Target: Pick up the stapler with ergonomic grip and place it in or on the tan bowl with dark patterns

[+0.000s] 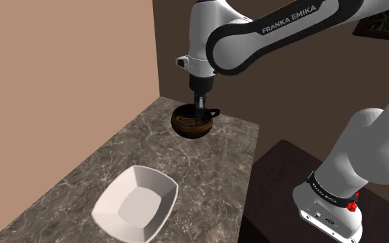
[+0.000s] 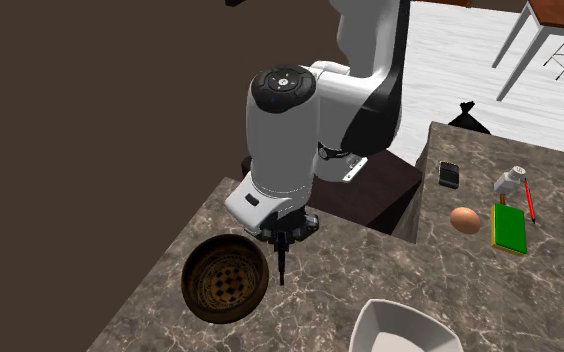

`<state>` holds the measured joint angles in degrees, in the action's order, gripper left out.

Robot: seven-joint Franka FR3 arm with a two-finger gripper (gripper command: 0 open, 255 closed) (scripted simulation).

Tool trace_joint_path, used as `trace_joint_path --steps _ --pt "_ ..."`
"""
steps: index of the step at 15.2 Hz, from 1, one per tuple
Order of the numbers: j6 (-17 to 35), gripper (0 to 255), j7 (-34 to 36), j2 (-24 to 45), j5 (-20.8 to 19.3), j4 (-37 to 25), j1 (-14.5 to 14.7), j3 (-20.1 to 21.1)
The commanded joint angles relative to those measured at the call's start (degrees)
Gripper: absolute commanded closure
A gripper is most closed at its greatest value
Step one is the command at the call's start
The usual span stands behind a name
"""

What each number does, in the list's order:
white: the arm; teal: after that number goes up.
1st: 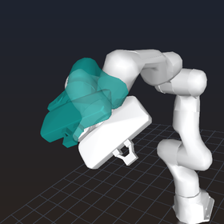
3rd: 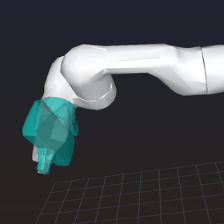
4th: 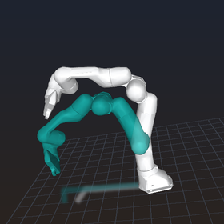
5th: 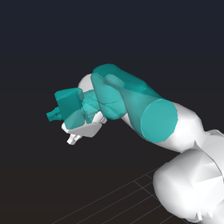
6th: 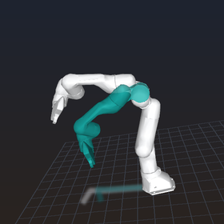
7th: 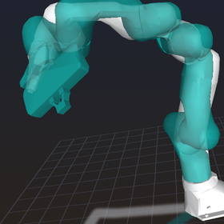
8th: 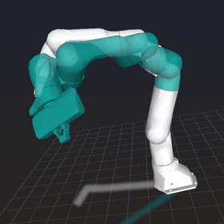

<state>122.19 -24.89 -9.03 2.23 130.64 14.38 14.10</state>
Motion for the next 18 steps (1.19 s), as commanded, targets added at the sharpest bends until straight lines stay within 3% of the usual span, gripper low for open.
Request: trace_joint_path --steps 1,9,18 --pt "0.03 255 -1.6 2.39 -0.84 -2.29 -1.02 -1.04" --pt "-1.69 255 -8.78 12.9 -3.22 -14.36 -5.23 -5.31" --pt "4.82 255 -8.3 15.96 -3.88 -10.86 -5.15 -5.36"
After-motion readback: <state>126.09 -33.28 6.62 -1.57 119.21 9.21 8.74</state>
